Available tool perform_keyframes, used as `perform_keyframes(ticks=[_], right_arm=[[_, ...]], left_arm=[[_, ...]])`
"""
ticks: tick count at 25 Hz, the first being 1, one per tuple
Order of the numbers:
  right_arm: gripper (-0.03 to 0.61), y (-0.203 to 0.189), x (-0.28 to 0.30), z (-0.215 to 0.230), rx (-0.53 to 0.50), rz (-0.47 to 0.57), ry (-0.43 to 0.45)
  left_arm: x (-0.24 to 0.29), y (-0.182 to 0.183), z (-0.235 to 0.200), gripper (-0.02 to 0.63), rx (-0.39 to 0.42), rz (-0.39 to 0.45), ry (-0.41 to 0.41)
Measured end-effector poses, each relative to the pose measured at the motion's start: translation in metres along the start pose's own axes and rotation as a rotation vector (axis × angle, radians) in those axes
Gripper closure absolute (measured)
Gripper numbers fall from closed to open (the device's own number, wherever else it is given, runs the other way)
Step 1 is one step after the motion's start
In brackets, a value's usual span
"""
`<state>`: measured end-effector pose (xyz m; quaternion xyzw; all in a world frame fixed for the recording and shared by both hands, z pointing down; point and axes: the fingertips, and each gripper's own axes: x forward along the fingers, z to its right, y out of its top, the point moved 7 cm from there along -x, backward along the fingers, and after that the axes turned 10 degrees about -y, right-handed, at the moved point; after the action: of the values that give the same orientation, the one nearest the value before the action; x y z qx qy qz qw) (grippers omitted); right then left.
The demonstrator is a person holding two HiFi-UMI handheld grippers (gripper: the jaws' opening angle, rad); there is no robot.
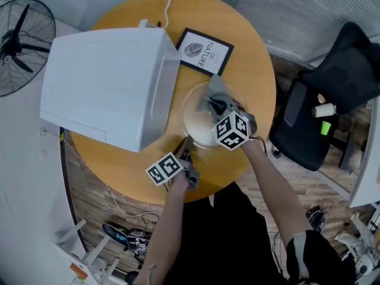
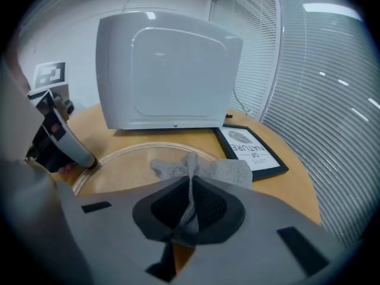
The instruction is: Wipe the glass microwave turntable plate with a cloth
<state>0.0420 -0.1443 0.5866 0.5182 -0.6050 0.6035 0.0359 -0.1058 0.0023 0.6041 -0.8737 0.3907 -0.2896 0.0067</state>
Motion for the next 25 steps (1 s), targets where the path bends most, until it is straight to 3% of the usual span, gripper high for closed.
perform_keyframes(ticks=[7, 11, 16, 20, 25], right_arm=[[0.558, -0.009, -0.039, -0.073, -0.105, 0.028, 0.154], [0.557, -0.022, -0.063, -0.107, -0.223, 0.049, 0.355], [0.555, -0.04, -0.072, -0.091, -0.314, 0.05, 0.512], [0.555, -0.048, -0.063, -0.05, -0.302, 0.021, 0.489], [0.555, -0.046, -0.044, -0.002, -0.135, -0.005, 0.385]], left_arm=[[0.001, 0.0, 0.001, 0.595, 0.001, -0.002, -0.001], [0.0, 0.001, 0.0, 0.595, 0.003, -0.003, -0.001], [0.0, 0.001, 0.001, 0.595, 0.009, -0.01, -0.007], [0.0, 0.0, 0.0, 0.594, 0.018, -0.011, -0.008], [0.001, -0.002, 0.002, 0.592, 0.034, -0.027, -0.013]])
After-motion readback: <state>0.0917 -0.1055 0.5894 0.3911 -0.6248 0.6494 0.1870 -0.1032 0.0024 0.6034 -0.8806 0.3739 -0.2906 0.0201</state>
